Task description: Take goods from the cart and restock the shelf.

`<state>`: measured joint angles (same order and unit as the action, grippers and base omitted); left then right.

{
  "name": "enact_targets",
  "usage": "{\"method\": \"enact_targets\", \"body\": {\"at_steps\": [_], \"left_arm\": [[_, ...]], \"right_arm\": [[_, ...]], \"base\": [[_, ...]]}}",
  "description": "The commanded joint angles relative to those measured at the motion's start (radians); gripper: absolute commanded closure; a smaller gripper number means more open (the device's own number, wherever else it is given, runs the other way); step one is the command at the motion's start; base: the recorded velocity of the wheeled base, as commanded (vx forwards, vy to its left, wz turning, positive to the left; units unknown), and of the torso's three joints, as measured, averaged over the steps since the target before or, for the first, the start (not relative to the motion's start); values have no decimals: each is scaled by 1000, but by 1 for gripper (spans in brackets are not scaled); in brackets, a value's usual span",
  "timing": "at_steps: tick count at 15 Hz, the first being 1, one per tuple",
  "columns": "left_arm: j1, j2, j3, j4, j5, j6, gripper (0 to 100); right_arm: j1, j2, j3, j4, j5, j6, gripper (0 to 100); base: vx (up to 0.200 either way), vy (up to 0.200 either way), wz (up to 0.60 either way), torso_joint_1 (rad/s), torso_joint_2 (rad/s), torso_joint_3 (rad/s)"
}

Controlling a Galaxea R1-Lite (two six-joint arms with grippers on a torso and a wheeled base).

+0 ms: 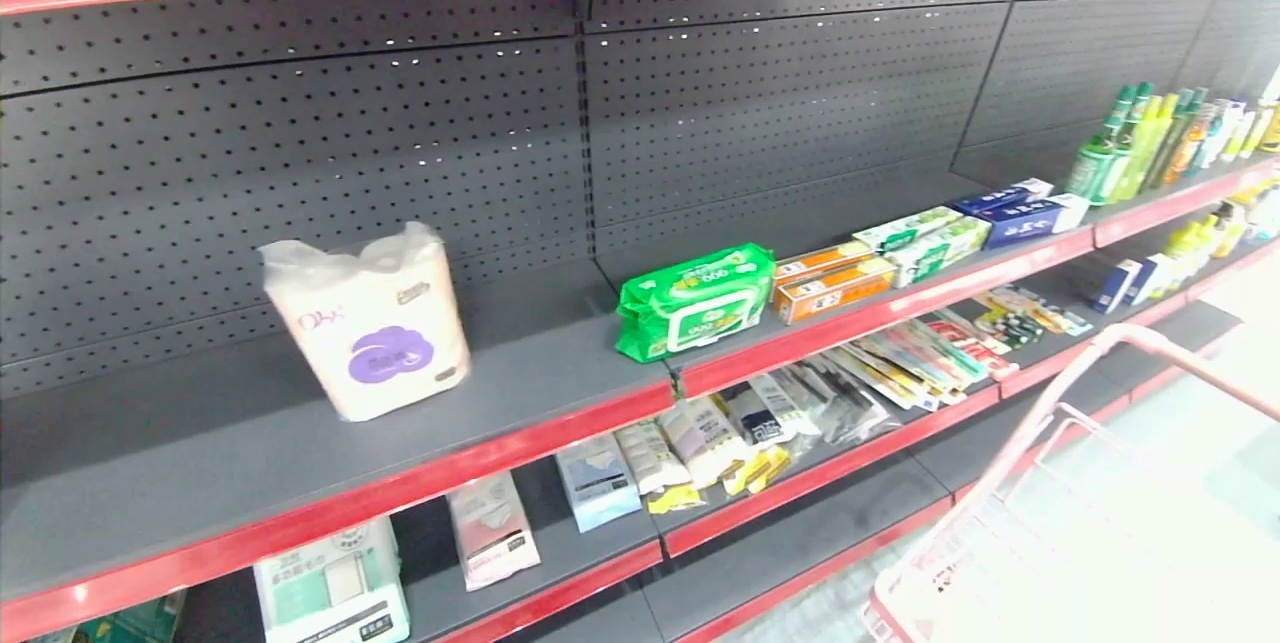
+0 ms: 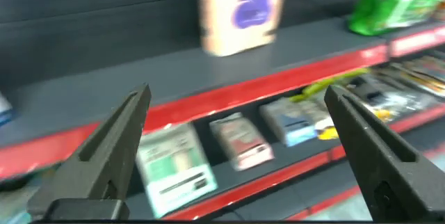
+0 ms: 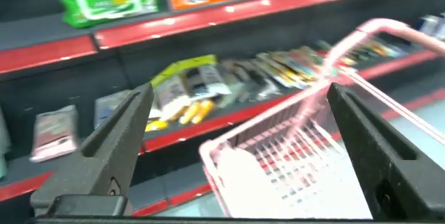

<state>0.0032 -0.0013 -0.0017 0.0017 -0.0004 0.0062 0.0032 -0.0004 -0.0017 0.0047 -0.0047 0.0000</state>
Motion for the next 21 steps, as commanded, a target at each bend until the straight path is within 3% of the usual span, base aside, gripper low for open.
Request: {"method": "enact_targets", "body": {"at_steps": [1,8,16,18,19,20,21], "left_arm": [[0,1,0,0,0,0,0],[0,1,0,0,-1,0,0],[0,1,0,0,-1,1,0],[0,1,0,-2,-1,1,0],[0,1,0,0,-1,1,0],[0,1,0,0,-1,1,0],[0,1,0,0,-1,0,0]], "right_arm": [[0,0,0,0,0,0,0],[-2,0,0,0,0,0,0],[32,65,-6,0,46,-21,0],[41,369,-296,-5,86,20,0],[31,625,-567,9,37,124,0],[27,792,-684,15,-15,112,0],[27,820,-687,15,-26,101,0]], "base": [[0,0,-600,-2,2,7],[0,0,-600,3,3,3],[0,0,0,0,0,0],[0,0,0,0,0,0],[0,0,0,0,0,0],[0,0,0,0,0,0],[0,0,0,0,0,0]]}}
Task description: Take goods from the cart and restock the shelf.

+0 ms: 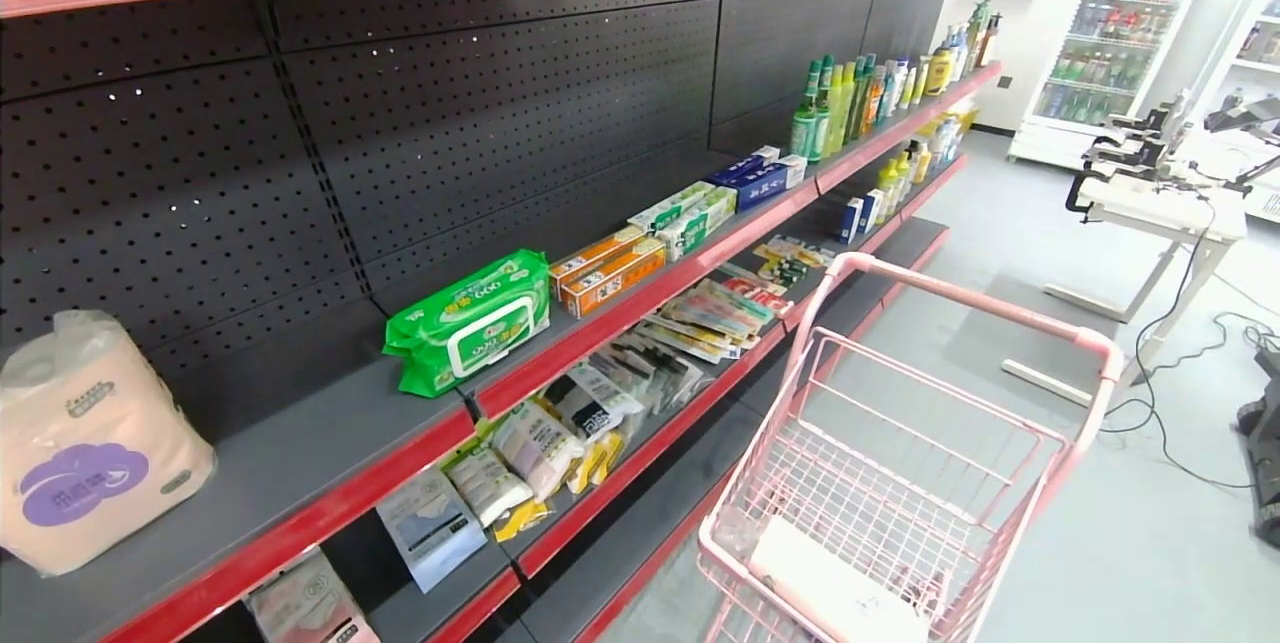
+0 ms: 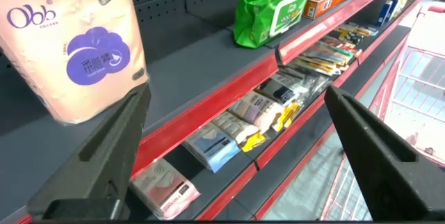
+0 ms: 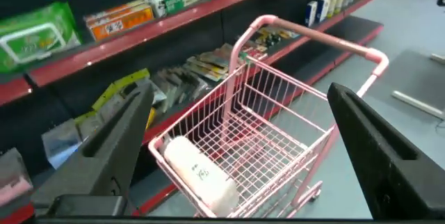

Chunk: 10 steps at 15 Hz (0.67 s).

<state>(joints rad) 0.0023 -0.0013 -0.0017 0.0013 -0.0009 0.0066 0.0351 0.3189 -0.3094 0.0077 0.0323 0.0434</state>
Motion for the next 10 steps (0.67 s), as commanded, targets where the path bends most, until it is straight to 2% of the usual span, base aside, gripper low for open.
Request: {"method": "enact_targets", "body": {"at_steps": [1,3,4,7,10], "left_arm": [[1,1,0,-1,1,0,0],[1,1,0,-1,1,1,0],[1,1,0,0,1,1,0],[1,1,0,0,1,3,0],[1,1,0,0,1,3,0]], "right_arm": [[2,701,-376,2,-100,-77,0],[20,911,-447,11,-104,-129,0],[95,976,-416,12,-117,-183,0],[249,1140,-287,12,-212,-204,0],[305,1322,-304,3,-210,-211,0]], "base": [[0,0,0,0,0,0],[0,0,0,0,0,0],[0,0,0,0,0,0],[0,0,0,0,0,0],[0,0,0,0,0,0]]}}
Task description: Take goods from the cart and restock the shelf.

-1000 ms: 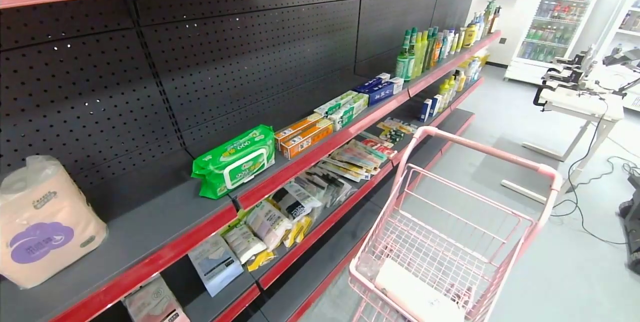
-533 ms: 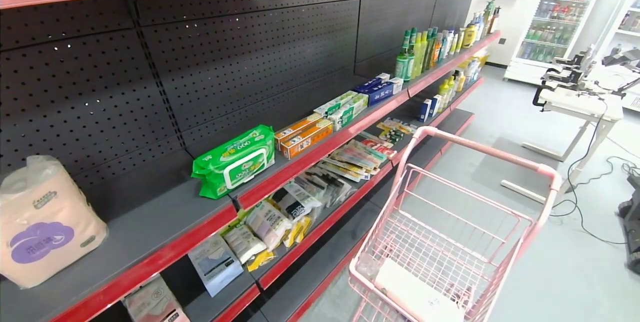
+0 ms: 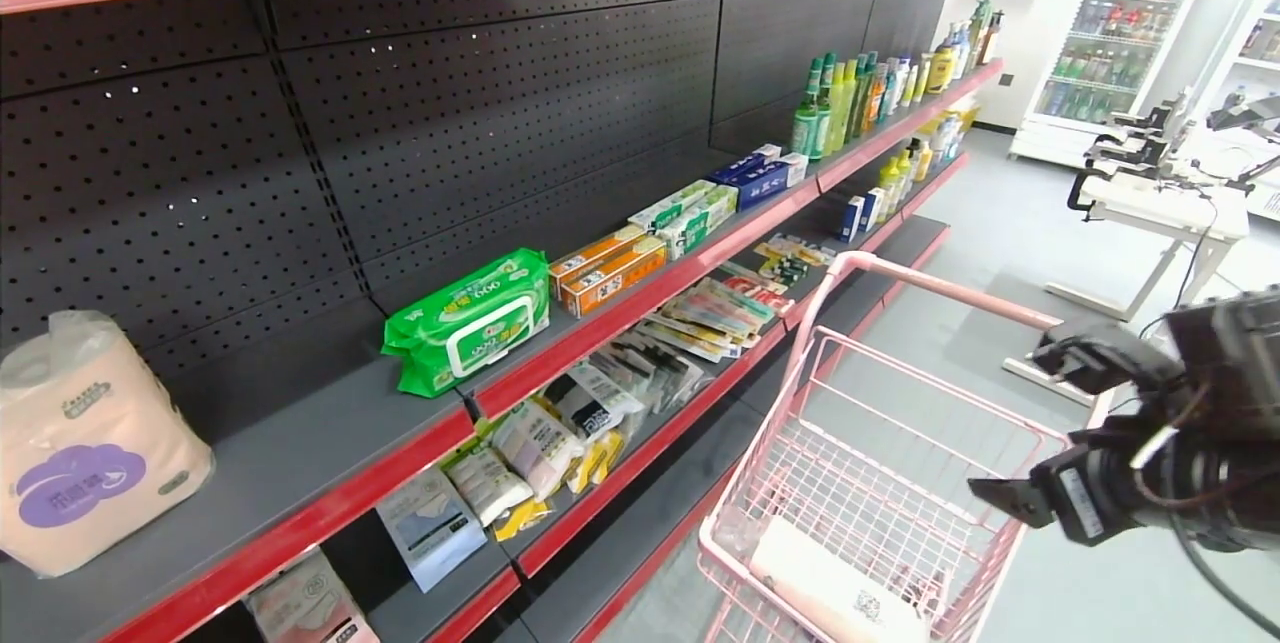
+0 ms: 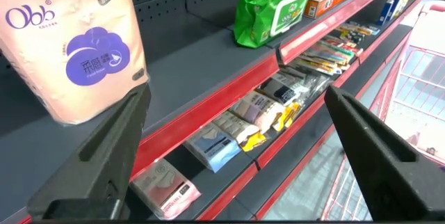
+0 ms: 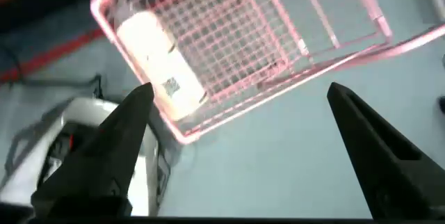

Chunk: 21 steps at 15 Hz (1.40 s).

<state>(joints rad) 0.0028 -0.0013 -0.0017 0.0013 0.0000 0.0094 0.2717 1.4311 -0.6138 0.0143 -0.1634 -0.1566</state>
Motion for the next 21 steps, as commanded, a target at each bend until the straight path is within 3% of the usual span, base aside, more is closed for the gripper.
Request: {"method": "enact_targets", "body": {"at_steps": [1,7,15,21], "left_arm": [[0,1,0,0,0,0,0],[0,1,0,0,0,0,0],[0,1,0,-1,-5,14,0],[0,1,0,0,-5,12,0]], "right_arm": [[72,241,-20,-4,-15,-14,0],[182,470,-142,-5,-10,-24,0],[198,606,-187,-5,-7,-100,0],[236,713,-296,-4,16,-110,0]], "base": [[0,0,0,0,0,0],[0,0,0,0,0,0],[0,0,0,-48,117,62],[0,0,0,-107,239,121]]}}
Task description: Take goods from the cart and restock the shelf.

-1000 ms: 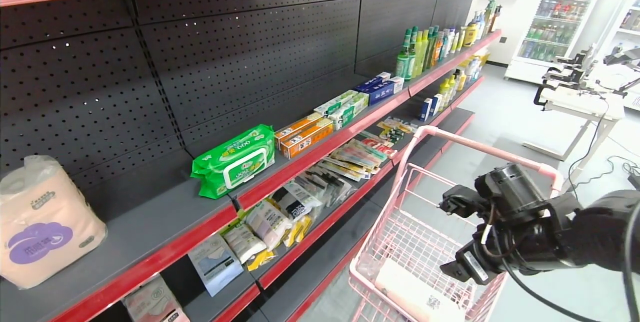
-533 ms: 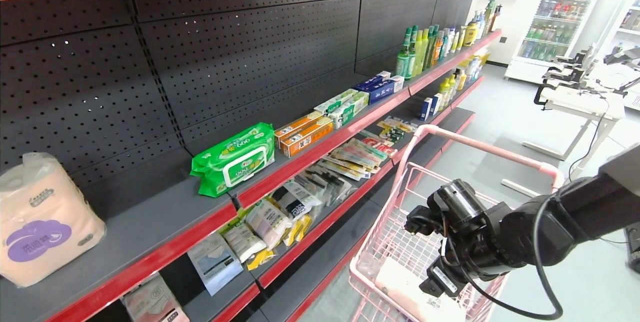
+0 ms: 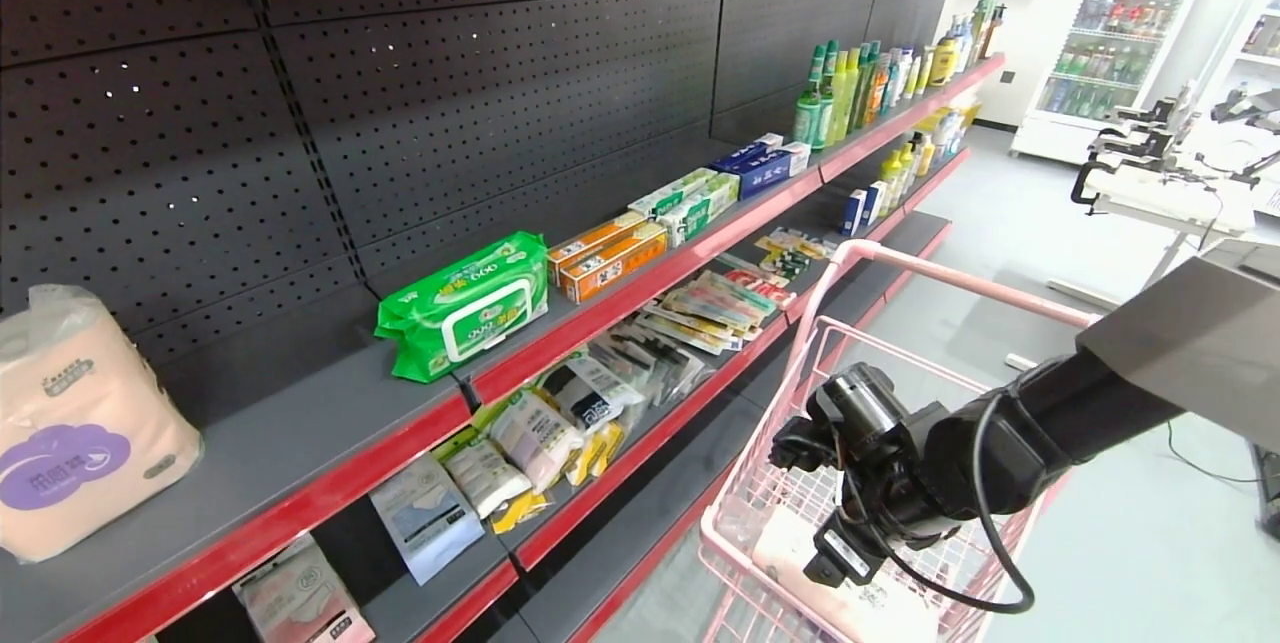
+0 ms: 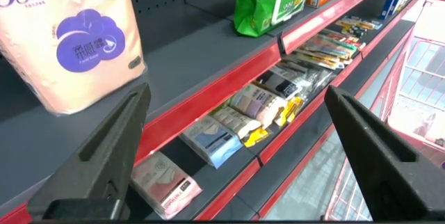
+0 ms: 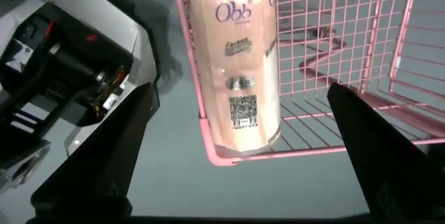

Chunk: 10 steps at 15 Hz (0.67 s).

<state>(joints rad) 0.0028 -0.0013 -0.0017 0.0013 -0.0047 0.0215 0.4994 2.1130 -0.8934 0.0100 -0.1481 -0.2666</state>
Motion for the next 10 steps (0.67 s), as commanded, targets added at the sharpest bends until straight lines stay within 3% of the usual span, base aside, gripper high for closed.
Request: {"method": "enact_targets", "body": {"at_steps": [1,10], "left_arm": [[0,1,0,0,0,0,0],[0,1,0,-1,0,3,0]], "right_arm": [[13,53,-36,1,15,0,0],[-13,93,-67,1,50,-56,0]], "base": [[0,0,0,-134,295,154],[0,0,0,-155,332,177]]}}
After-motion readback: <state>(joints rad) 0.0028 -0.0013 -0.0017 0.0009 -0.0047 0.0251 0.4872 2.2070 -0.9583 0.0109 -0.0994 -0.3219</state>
